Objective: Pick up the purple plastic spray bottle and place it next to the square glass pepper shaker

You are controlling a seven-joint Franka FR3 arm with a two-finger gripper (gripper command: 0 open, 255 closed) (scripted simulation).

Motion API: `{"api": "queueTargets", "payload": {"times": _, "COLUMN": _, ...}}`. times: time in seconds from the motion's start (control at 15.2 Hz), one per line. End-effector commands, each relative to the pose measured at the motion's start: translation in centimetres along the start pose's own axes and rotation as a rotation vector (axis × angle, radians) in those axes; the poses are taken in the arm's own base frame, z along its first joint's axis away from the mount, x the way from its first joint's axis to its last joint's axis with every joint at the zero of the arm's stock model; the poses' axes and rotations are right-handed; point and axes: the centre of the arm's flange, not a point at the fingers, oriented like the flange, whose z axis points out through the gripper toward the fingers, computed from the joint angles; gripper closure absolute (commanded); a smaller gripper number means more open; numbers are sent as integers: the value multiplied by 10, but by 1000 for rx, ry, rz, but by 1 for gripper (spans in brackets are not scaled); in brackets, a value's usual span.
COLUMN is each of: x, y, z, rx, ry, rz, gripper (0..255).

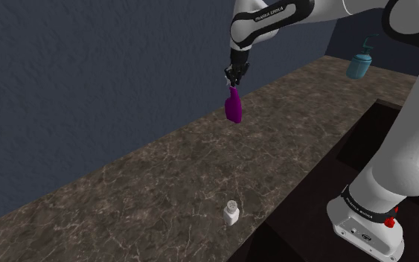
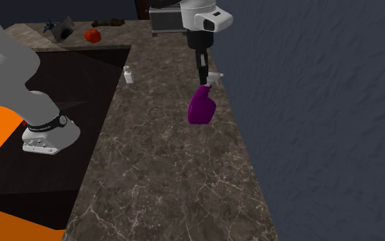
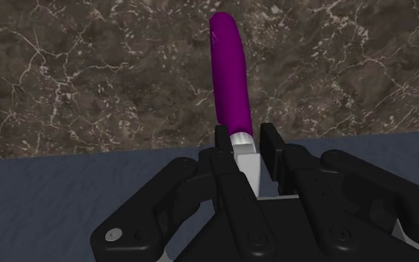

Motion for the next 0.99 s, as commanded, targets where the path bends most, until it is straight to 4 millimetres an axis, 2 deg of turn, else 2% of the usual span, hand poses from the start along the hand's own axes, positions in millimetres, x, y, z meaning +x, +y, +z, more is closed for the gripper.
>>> {"api": "queueTargets", "payload": {"times": 0.0, "x": 1, "y": 0, "z": -11, "rx": 0, "ry": 0, "rz": 0, "gripper": 255}}
{"api": "queueTargets", "payload": {"times": 0.92, "x": 9, "y": 1, "z": -84, "rx": 0, "ry": 0, "rz": 0, "gripper": 255}}
